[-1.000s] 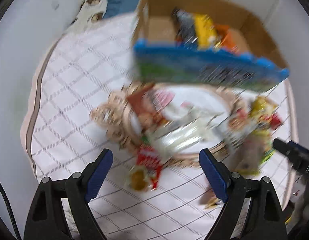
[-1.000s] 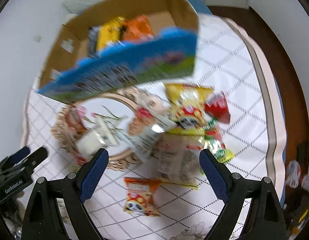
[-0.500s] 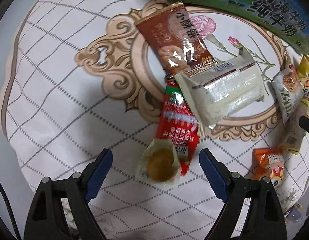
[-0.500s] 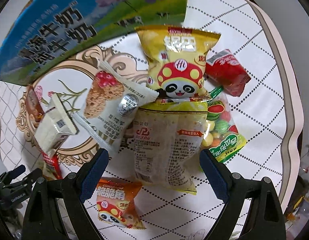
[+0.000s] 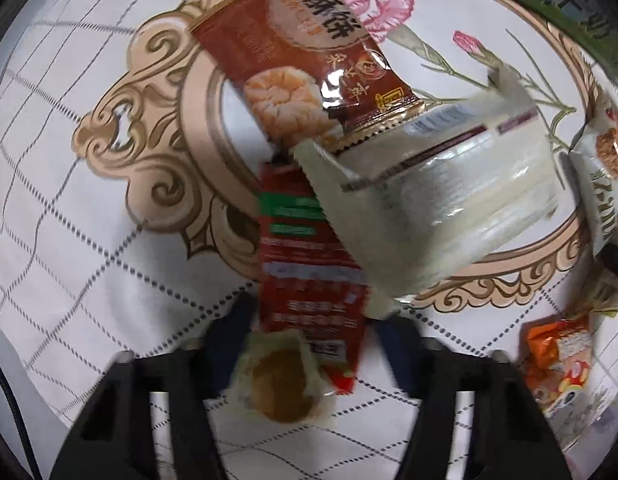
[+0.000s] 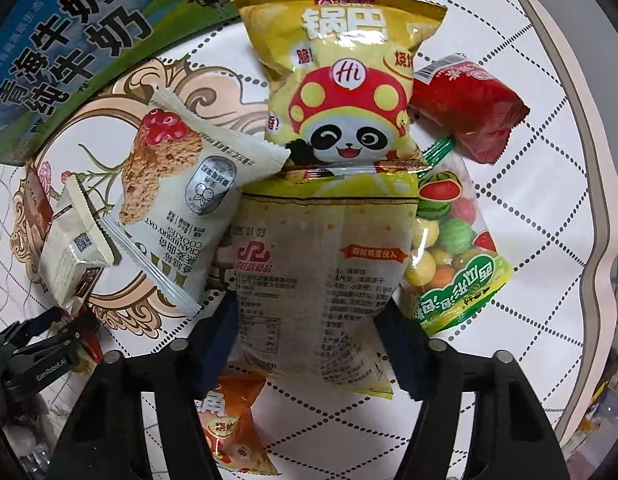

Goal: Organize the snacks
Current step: 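Grasp the red packet with the left gripper while the right grasps the clear bread bag, then lift both packets and carry them over the cardboard box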

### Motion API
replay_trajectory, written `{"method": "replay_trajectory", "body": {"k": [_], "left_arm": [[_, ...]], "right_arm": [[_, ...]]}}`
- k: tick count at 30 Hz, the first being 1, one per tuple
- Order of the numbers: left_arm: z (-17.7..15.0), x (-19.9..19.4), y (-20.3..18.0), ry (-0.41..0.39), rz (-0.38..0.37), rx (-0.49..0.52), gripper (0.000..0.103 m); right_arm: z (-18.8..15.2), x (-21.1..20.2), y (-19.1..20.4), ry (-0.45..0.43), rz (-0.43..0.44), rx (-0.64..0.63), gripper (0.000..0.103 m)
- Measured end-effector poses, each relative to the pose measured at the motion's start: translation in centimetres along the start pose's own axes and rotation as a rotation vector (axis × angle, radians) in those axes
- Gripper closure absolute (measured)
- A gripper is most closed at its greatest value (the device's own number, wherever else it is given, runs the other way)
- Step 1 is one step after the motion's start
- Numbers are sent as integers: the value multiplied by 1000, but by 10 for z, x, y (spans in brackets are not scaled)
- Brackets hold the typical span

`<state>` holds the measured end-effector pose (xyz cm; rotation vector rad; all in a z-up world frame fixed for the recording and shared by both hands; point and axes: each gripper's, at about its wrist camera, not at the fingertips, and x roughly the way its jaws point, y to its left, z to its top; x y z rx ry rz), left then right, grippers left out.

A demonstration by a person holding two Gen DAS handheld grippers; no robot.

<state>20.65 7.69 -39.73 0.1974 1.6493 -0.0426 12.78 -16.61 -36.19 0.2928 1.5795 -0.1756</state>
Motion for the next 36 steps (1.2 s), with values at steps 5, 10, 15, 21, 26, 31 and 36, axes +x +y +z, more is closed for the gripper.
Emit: {"method": "replay_trajectory", "body": {"k": [5,10,15,21,26,31,36], "left_arm": [[-31,9,11,40,-59,-99,54],[-48,25,9,57,-83,-81,48],[-44,21,6,55,-69,-96,52],[-43,-6,8,19,-56,-109,60],[-62,-22,4,-9,-63,-97,62],[-83,-54,-5,-54,-102,-72,62],[-90,-93,-12,-107,-154,-46,62]], "right_arm": [[-23,7,8,38,-13,-82,46],[-44,14,5,71,-32,-120,43],[-48,33,10,76,-98,-121,37],[-57,28,-2,37,-86,-110,57],[-65,7,-21,16,-41,-101,58],[-74,-22,-29,-13,27,-96,58],[-81,-52,-33,-51,89,-101,58]]}}
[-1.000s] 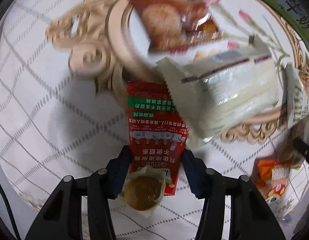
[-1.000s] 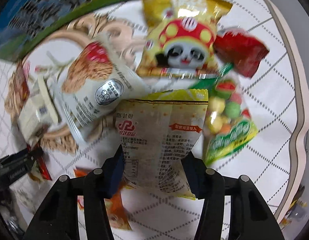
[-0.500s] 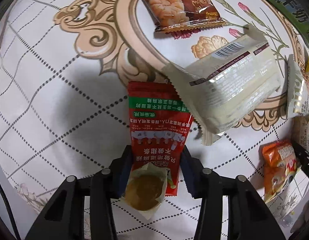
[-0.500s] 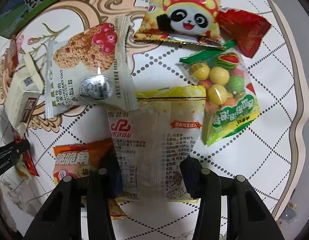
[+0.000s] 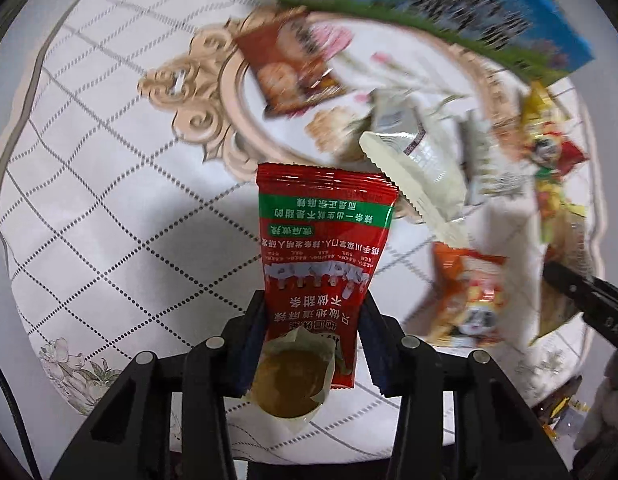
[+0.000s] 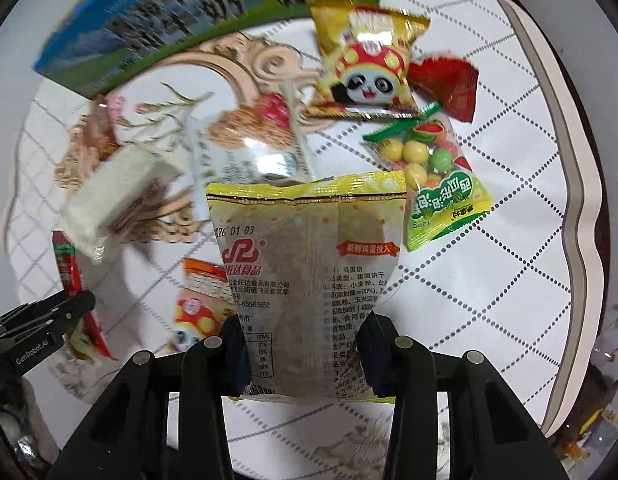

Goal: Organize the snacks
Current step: 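Lift both packets and carry them over the cardboard box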

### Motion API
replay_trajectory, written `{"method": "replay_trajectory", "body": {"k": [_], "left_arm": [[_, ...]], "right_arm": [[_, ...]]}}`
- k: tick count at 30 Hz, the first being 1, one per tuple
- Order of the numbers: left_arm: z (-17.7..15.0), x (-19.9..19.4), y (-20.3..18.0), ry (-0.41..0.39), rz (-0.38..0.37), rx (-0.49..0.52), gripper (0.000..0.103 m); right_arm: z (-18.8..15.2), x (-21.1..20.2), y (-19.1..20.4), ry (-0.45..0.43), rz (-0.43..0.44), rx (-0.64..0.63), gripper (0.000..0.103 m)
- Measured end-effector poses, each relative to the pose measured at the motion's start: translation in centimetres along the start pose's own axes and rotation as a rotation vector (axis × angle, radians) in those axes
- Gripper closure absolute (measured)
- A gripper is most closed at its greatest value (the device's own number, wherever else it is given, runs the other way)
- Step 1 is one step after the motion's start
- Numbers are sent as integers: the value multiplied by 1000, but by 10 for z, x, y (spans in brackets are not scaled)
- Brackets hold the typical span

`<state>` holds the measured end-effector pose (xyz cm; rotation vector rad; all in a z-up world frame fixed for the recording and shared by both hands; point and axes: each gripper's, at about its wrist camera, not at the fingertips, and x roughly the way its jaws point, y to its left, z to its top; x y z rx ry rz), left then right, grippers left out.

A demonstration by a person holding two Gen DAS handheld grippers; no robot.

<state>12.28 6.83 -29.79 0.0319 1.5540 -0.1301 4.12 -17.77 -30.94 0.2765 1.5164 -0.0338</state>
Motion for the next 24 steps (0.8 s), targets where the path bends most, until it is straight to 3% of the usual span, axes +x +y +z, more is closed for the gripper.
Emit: {"method": "replay_trajectory", "body": {"k": [7,16,24], "left_arm": [[20,-57,-21,-88,-88,30,62],[56,-84,-36,-151,-164,43,62],[126,-129,-60,-222,-192,76,62]], "right_arm": [[18,-60,38,-82,74,-3,58],[40,-101,63,-166,148,0,58],[107,-148,88,-295,183,-36,58]]}}
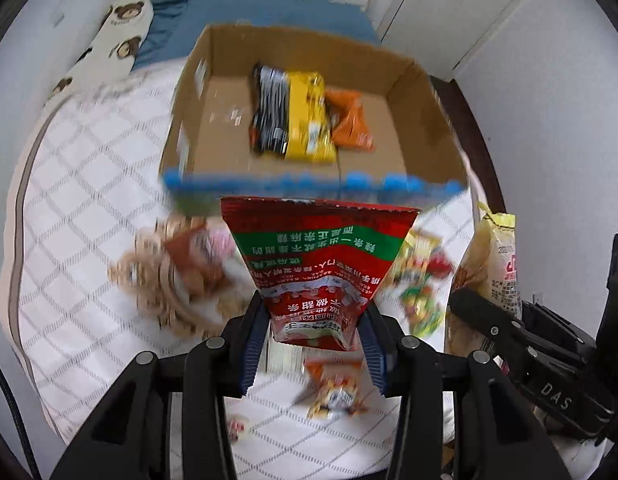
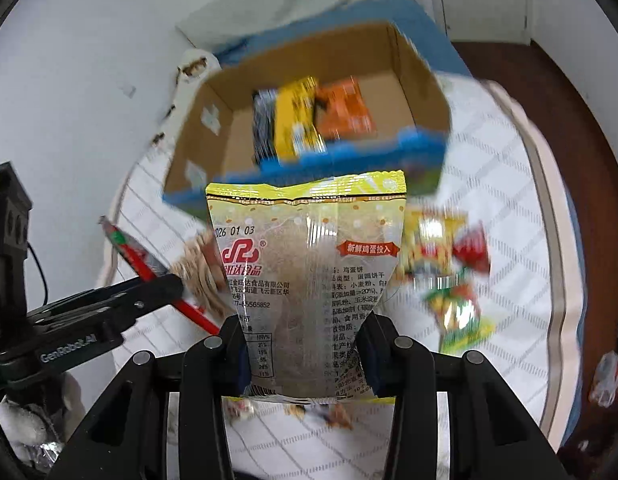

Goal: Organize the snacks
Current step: 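Lift both packets and carry them over the cardboard box, then lower both packets into the box and open both grippers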

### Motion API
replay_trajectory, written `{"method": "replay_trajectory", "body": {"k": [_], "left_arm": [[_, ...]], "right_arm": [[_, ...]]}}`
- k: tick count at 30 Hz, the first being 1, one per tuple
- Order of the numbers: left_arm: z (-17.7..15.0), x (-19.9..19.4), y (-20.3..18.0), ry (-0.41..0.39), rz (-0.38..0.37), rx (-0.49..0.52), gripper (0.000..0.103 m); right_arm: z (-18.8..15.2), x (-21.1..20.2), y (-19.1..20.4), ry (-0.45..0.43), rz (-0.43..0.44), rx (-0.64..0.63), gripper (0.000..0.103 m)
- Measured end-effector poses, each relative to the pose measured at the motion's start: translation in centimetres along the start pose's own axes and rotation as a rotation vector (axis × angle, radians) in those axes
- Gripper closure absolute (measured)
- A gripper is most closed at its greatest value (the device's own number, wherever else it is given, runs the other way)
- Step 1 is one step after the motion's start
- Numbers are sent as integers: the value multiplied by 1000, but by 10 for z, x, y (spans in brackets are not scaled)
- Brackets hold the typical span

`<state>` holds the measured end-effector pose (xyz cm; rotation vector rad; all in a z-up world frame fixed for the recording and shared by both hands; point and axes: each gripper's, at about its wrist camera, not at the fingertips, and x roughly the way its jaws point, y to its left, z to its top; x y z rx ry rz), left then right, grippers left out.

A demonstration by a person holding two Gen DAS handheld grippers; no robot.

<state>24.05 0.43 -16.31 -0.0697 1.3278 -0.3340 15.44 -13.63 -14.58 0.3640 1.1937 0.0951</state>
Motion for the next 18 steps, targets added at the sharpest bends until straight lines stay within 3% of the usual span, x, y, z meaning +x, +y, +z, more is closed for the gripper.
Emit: {"method": "replay_trajectory", "body": {"k": [6,13,18], "left_arm": [[85,6,5,-2,39,8,62],[175,50,30,72,166,12,62],[212,92,50,138,233,2,62]], "right_arm": [[86,7,4,-43,-64,-45,58],[182,62,-18,27,-151,-45,58],[227,109,-31,82,-217,-63,58]]}}
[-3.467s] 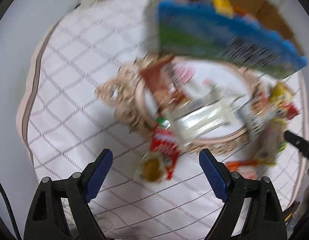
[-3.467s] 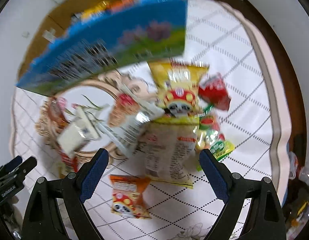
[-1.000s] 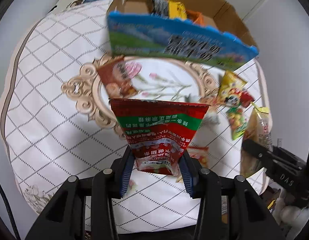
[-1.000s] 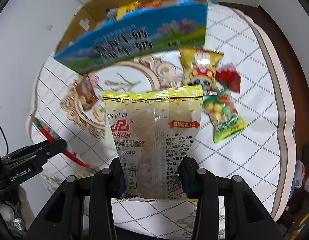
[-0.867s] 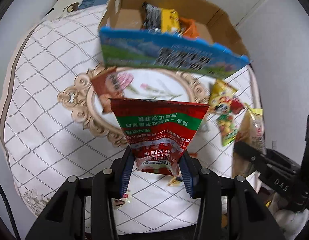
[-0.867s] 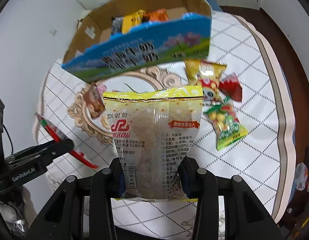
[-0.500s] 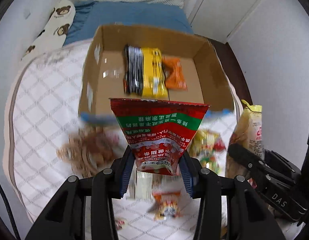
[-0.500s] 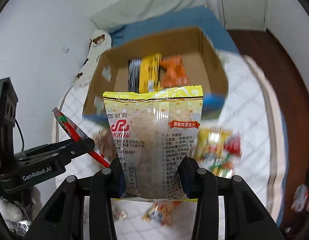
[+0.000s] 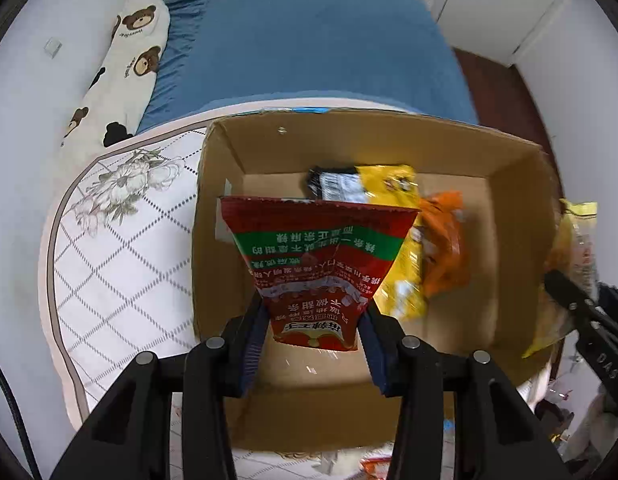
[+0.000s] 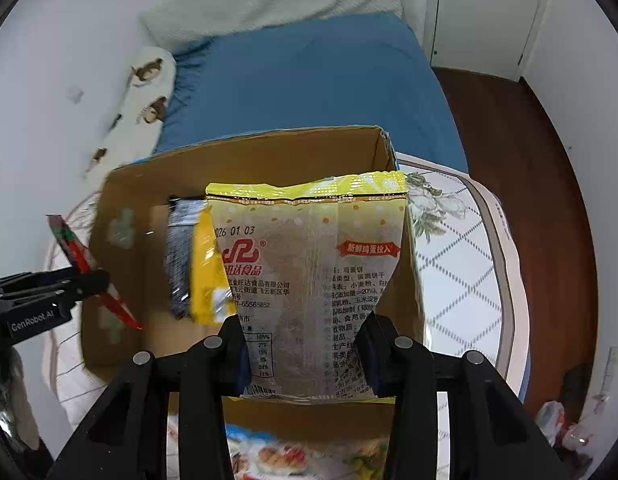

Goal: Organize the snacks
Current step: 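Lower both packets into the box and open both grippers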

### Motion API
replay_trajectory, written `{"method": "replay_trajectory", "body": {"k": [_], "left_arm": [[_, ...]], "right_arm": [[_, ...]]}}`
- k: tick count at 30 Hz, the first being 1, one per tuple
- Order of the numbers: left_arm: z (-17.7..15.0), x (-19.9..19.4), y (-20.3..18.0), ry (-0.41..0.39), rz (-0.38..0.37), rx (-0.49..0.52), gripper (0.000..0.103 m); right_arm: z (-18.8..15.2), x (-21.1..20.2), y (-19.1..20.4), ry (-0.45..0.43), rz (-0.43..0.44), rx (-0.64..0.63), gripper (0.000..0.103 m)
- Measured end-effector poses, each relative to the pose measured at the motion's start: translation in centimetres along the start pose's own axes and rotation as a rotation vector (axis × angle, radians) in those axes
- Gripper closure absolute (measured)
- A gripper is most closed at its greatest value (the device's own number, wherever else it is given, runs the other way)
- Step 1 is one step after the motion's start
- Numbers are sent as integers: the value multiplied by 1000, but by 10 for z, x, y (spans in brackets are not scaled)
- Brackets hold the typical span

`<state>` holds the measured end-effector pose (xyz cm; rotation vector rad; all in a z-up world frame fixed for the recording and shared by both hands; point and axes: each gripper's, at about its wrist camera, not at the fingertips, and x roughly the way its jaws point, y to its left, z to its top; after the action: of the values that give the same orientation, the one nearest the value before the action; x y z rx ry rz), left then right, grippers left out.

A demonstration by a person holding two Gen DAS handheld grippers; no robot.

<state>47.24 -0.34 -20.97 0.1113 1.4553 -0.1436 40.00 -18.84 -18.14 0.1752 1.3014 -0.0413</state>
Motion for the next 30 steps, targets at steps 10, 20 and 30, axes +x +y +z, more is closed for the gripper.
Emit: {"method": "replay_trajectory", "body": {"k": [10,20,30], "left_arm": [[46,57,19,71,12,-59,41],[46,58,21,19,14,-63,17],[6,26,5,-72,19,-40,17]], "right_arm": [[38,64,-6,83,-39,22,38],[35,80,-5,93,-49,24,13],[2,54,7,48,-40,7,13]]}}
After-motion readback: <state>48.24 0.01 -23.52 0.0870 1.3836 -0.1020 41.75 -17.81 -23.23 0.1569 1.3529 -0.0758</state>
